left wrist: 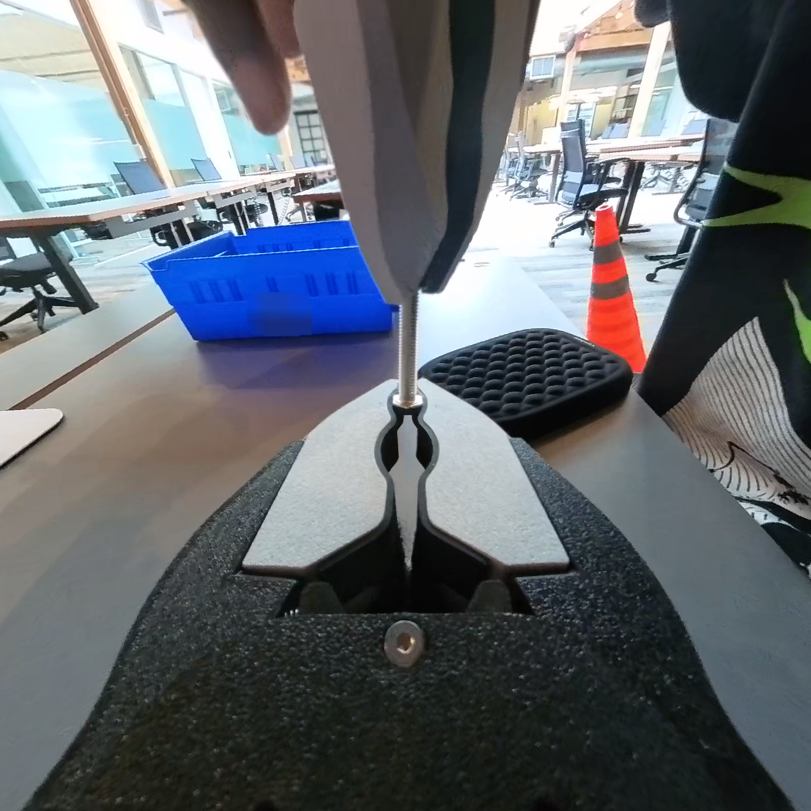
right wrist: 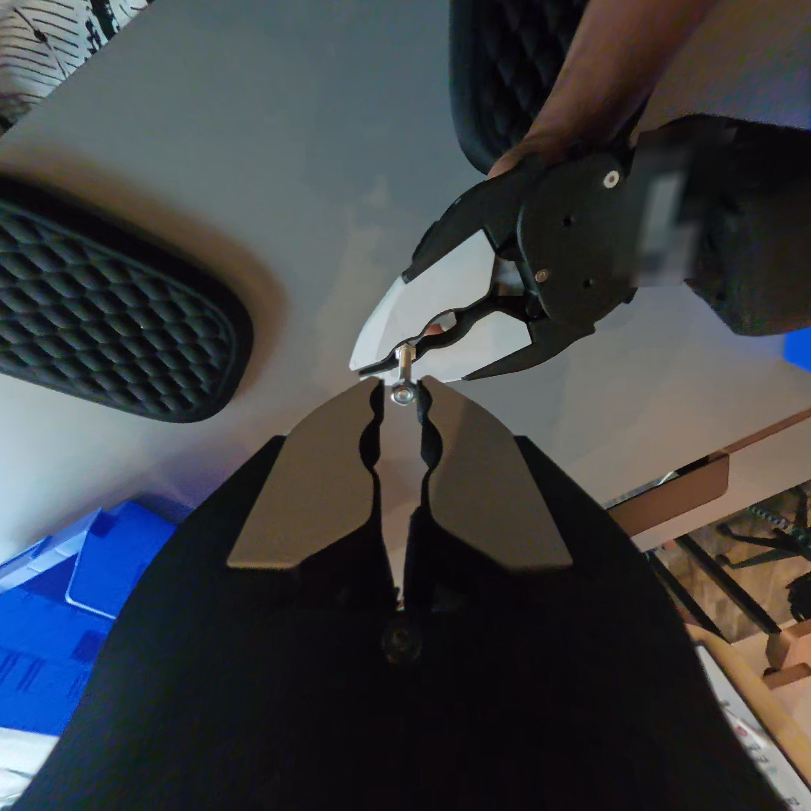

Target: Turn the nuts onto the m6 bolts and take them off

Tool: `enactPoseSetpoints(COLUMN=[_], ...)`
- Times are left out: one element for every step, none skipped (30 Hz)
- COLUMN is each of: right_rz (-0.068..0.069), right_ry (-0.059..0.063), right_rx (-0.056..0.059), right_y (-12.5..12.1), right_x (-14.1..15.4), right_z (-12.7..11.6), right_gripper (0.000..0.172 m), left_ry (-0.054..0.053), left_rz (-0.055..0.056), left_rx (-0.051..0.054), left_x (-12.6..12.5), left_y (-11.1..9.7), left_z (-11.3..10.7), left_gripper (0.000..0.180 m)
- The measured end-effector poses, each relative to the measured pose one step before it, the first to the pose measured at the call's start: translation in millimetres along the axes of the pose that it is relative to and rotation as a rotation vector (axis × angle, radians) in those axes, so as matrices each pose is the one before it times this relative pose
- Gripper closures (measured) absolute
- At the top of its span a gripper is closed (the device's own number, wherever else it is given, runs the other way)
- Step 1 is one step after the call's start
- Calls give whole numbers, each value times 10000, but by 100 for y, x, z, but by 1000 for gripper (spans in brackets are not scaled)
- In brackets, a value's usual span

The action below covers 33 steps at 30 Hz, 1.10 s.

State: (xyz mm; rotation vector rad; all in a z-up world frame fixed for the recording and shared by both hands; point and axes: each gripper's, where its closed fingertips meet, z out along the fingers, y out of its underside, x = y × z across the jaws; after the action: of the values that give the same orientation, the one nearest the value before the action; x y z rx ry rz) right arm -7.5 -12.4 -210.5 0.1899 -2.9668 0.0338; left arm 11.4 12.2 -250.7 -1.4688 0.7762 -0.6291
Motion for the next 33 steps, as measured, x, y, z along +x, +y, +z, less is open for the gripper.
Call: enactPoseSetpoints(right_rz=[-41, 86, 312, 565, 787, 992, 1165, 1475, 1995, 2064, 1525, 853, 483, 245, -25, -308, -523, -772, -1015, -1201, -1352, -1358, -1353, -1238, -907, -609, -335, -195, -180, -208, -199, -158, -92], right_ry=[63, -3, 53, 102, 117, 169, 214, 348, 334, 81, -119, -259, -218, -230, -119, -70, -45, -13, 58, 119, -110, -79, -68, -245, -1, -137, -102, -42, -21, 8, 66, 41, 61], right_rx=[27, 58, 52, -22, -63, -6, 27, -43, -172, -185, 41, 165, 27, 59, 98, 105, 41, -84, -105, 8, 29, -23, -109, -108, -80, -44, -19, -36, -70, -70, -62, -109, -111], right_y=[-44, -96, -47, 97, 177, 98, -1, 104, 293, 403, 273, 127, 220, 61, -40, -124, -109, -51, -76, -159, -131, -59, 62, 63, -55, -124, -132, -69, 34, 60, 83, 183, 213], right_x=[119, 26, 142, 256, 302, 383, 415, 586, 582, 230, -16, -167, -102, -210, -138, -98, -57, 11, 107, 110, -305, -323, -377, -676, -239, -312, -138, 21, 46, 33, 86, 45, 73], right_z=[41, 7, -23, -33, -74, -98, -84, -42, 40, 110, 116, 69, 32, 24, 14, -4, -81, -201, -300, -376, -377, -326, -201, -87, 61, 129, 192, 234, 238, 242, 212, 212, 149], right_gripper=[162, 162, 162, 162, 162, 162, 162, 162, 162, 162, 162, 162, 162, 162, 161, 153, 142, 132, 124, 123, 125, 129, 133, 138, 141, 144, 146, 146, 147, 148, 152, 155, 161], left_ry=[105, 48, -45, -201, -287, -329, -367, -447, -525, -440, -305, -161, -55, 62, 89, 55, 135, 194, 214, 314, 273, 248, 289, 197, 193, 161, 72, 75, 57, 64, 87, 70, 84], left_rz=[-12, -1, 31, 68, 80, 47, 33, 60, 48, 48, 136, 251, 234, 99, -29, -45, -50, -127, -157, -131, -132, -91, -77, -89, -64, -68, -54, -27, -31, -28, -22, -5, 17], left_rx=[6, 11, 12, 20, 30, 49, 50, 6, -57, -103, -125, -140, -120, -54, 15, 51, 33, 39, 40, 40, 60, 40, 36, 58, 41, 27, 18, 4, 14, 23, 21, 21, -6], left_x=[144, 85, -30, -251, -385, -455, -488, -577, -735, -651, -369, 4, 176, 243, 134, 1, 71, 174, 223, 379, 357, 335, 377, 265, 248, 210, 83, 94, 68, 82, 122, 103, 144], left_y=[21, 4, -28, -57, -89, -129, -152, -112, -14, 107, 141, 158, 116, 38, -21, -84, -44, -11, 12, 1, -39, -18, -34, -60, -31, -22, -11, -4, -6, -29, -26, -27, 4], left_z=[33, 18, -7, -75, -117, -145, -132, -125, -139, -98, -15, 53, 102, 96, 32, -21, -27, 10, 44, 73, 61, 42, 50, 24, 34, 23, 18, 8, 8, 8, 6, 8, 21], left_gripper=[178, 178, 178, 178, 178, 178, 178, 178, 178, 178, 178, 178, 178, 178, 178, 178, 178, 178, 178, 178, 178, 178, 178, 178, 178, 178, 178, 178, 178, 178, 178, 178, 178])
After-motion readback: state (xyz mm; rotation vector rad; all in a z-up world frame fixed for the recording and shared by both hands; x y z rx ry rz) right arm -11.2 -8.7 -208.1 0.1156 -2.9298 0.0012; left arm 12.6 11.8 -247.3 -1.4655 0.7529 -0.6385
